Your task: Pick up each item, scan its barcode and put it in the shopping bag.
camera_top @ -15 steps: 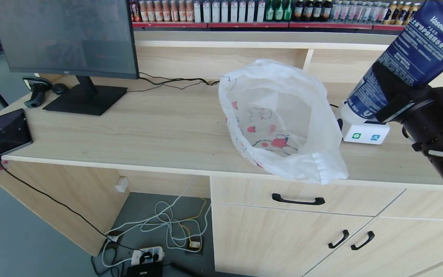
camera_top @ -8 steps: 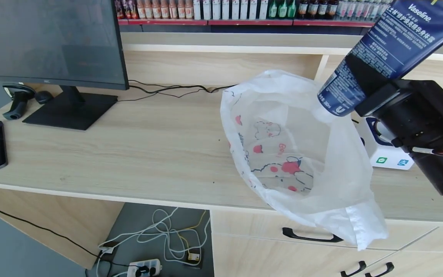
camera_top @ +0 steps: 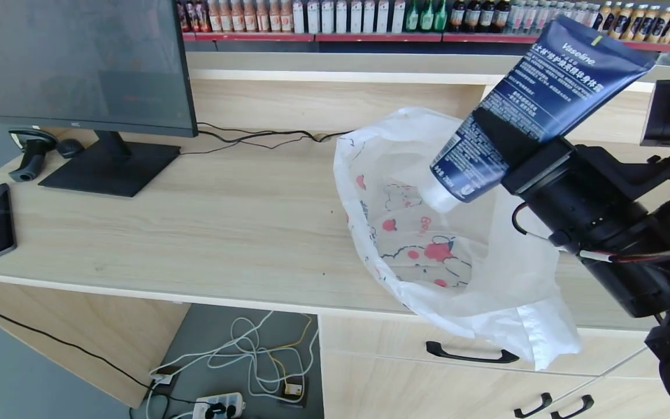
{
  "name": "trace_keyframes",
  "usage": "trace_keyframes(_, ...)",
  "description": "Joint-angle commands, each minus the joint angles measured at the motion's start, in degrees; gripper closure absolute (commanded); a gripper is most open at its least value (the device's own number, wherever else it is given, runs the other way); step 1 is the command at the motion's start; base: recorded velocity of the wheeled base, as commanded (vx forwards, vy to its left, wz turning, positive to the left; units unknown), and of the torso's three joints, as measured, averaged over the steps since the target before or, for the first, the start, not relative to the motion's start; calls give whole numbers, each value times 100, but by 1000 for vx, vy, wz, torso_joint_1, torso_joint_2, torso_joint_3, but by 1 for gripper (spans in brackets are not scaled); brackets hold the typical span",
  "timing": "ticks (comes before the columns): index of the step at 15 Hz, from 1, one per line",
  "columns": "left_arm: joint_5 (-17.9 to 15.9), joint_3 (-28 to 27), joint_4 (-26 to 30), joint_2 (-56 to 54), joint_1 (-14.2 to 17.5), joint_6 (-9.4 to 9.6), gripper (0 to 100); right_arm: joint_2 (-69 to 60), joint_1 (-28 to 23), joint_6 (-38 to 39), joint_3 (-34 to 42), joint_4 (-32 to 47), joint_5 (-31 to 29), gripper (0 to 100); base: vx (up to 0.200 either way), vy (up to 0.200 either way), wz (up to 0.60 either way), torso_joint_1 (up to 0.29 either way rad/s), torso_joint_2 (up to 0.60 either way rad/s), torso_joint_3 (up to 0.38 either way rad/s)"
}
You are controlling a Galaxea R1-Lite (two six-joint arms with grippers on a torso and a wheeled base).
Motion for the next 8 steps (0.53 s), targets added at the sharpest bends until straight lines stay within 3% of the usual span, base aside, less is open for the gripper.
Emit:
trace_keyframes(1,1,1,0,0,1,-1,100,229,3,253,2,-1,-2,100,0,0,0,0,0,0)
trace_keyframes(8,1,1,0,0,1,-1,100,660,12,737,301,-10,-2,100,0,0,0,0,0,0)
